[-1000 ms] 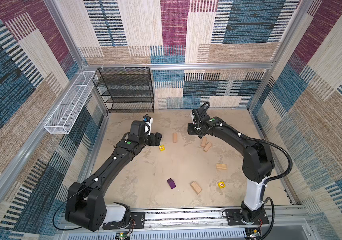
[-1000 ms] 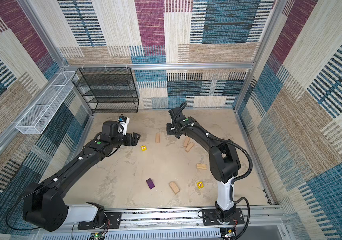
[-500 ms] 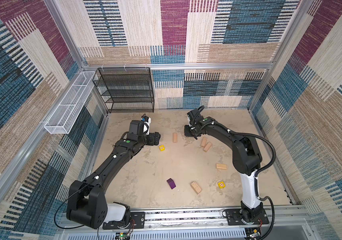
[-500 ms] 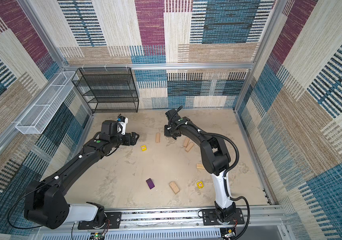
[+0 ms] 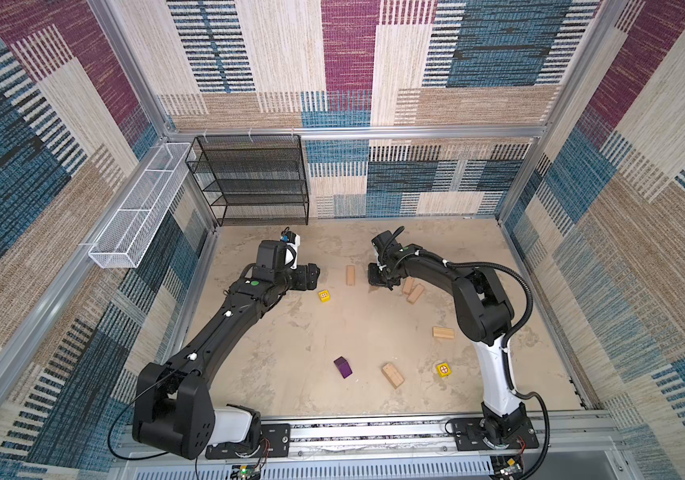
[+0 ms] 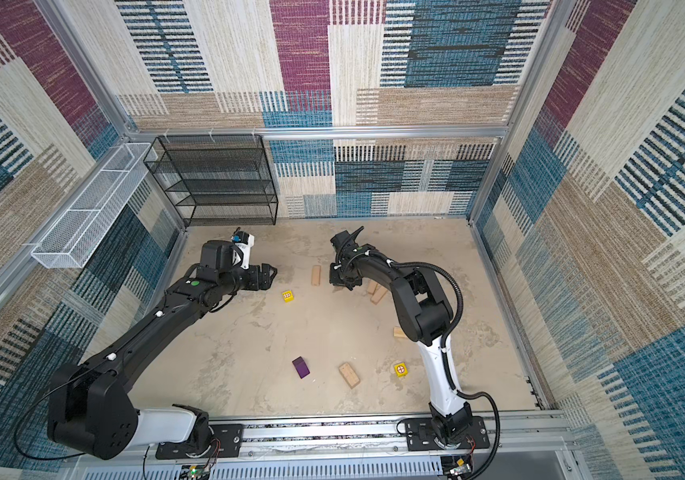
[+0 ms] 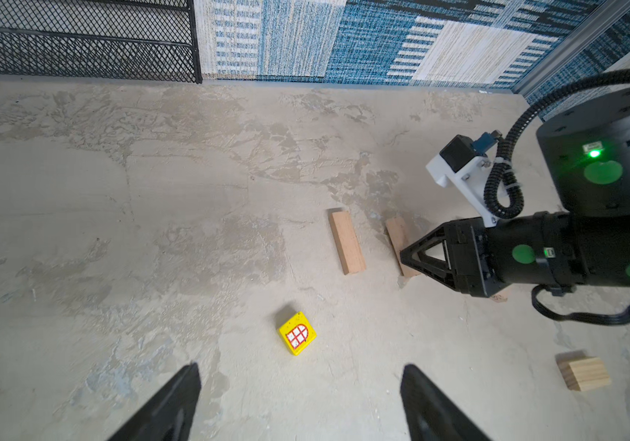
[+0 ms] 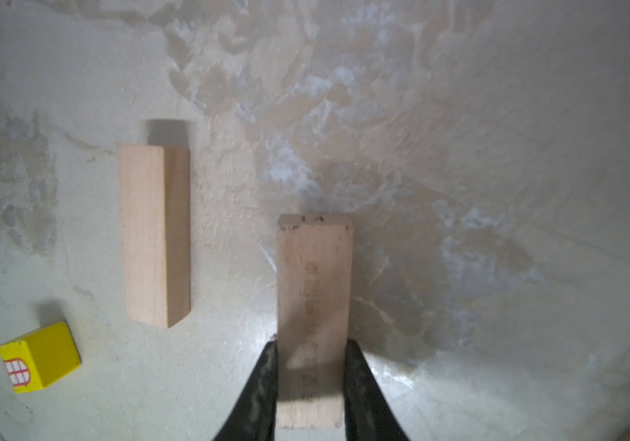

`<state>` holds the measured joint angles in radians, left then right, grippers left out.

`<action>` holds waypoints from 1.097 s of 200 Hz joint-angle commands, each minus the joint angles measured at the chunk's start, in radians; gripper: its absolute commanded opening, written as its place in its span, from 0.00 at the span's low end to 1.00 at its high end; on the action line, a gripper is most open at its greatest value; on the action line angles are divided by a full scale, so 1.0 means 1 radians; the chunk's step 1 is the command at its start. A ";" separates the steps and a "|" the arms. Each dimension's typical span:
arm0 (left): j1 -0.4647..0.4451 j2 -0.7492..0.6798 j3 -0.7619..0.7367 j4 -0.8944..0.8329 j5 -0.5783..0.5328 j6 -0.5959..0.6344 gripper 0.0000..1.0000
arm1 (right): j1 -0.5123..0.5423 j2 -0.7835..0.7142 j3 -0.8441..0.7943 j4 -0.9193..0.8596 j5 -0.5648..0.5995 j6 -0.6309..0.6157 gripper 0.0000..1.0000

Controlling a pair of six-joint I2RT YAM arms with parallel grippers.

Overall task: Build the wood block tower
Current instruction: 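Lower the held block beside the upright block with the right gripper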

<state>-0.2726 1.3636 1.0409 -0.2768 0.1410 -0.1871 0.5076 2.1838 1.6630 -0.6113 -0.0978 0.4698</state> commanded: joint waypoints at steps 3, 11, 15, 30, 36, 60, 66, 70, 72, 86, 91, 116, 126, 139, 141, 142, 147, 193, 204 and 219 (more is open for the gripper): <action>0.003 0.000 0.003 0.007 0.017 -0.025 0.87 | 0.002 0.011 -0.011 0.030 -0.012 0.004 0.00; 0.003 0.000 0.003 0.006 0.018 -0.025 0.87 | 0.002 0.017 -0.012 0.031 -0.017 0.005 0.00; 0.003 -0.001 0.002 0.007 0.020 -0.025 0.87 | 0.002 0.020 -0.012 0.033 -0.021 0.006 0.00; 0.002 0.000 0.002 0.007 0.023 -0.026 0.87 | 0.002 0.029 -0.012 0.037 -0.030 0.010 0.00; 0.003 -0.001 0.002 0.007 0.024 -0.026 0.87 | 0.002 0.032 -0.012 0.040 -0.031 0.010 0.00; 0.004 -0.002 0.003 0.007 0.025 -0.026 0.87 | 0.002 0.043 -0.003 0.038 -0.044 0.012 0.01; 0.004 -0.004 0.002 0.007 0.025 -0.028 0.87 | 0.002 0.044 -0.002 0.038 -0.046 0.012 0.02; 0.004 -0.004 0.002 0.007 0.025 -0.028 0.87 | 0.002 0.045 -0.002 0.038 -0.046 0.014 0.03; 0.004 -0.005 0.003 0.007 0.025 -0.028 0.87 | 0.002 0.045 -0.002 0.039 -0.047 0.014 0.03; 0.006 -0.007 0.002 0.008 0.026 -0.029 0.87 | 0.002 0.048 -0.001 0.038 -0.056 0.015 0.08; 0.006 -0.007 0.002 0.008 0.027 -0.029 0.87 | 0.002 0.050 0.001 0.036 -0.057 0.014 0.10; 0.006 -0.007 -0.001 0.011 0.029 -0.032 0.87 | 0.002 0.056 0.004 0.035 -0.072 0.020 0.19; 0.006 -0.006 0.001 0.011 0.031 -0.034 0.87 | 0.002 0.056 0.004 0.036 -0.082 0.023 0.23; 0.006 -0.004 0.002 0.009 0.035 -0.035 0.87 | 0.000 0.057 0.004 0.039 -0.089 0.027 0.28; 0.006 -0.004 0.003 0.010 0.035 -0.035 0.87 | 0.001 0.056 0.004 0.040 -0.090 0.028 0.29; 0.006 -0.004 0.002 0.010 0.035 -0.035 0.87 | 0.001 0.056 0.004 0.040 -0.091 0.027 0.29; 0.006 -0.004 0.002 0.009 0.035 -0.035 0.87 | 0.000 0.057 0.004 0.041 -0.094 0.029 0.29; 0.007 -0.014 -0.001 0.009 0.029 -0.032 0.87 | -0.002 0.064 0.017 0.040 -0.114 0.036 0.36; 0.007 -0.015 -0.002 0.009 0.031 -0.032 0.87 | -0.004 0.065 0.018 0.039 -0.116 0.037 0.40; 0.007 -0.018 -0.002 0.009 0.031 -0.032 0.87 | -0.004 0.066 0.018 0.036 -0.121 0.038 0.40</action>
<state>-0.2661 1.3537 1.0409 -0.2768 0.1635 -0.2066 0.5034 2.2341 1.6821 -0.4988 -0.2096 0.4923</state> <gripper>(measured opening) 0.868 0.411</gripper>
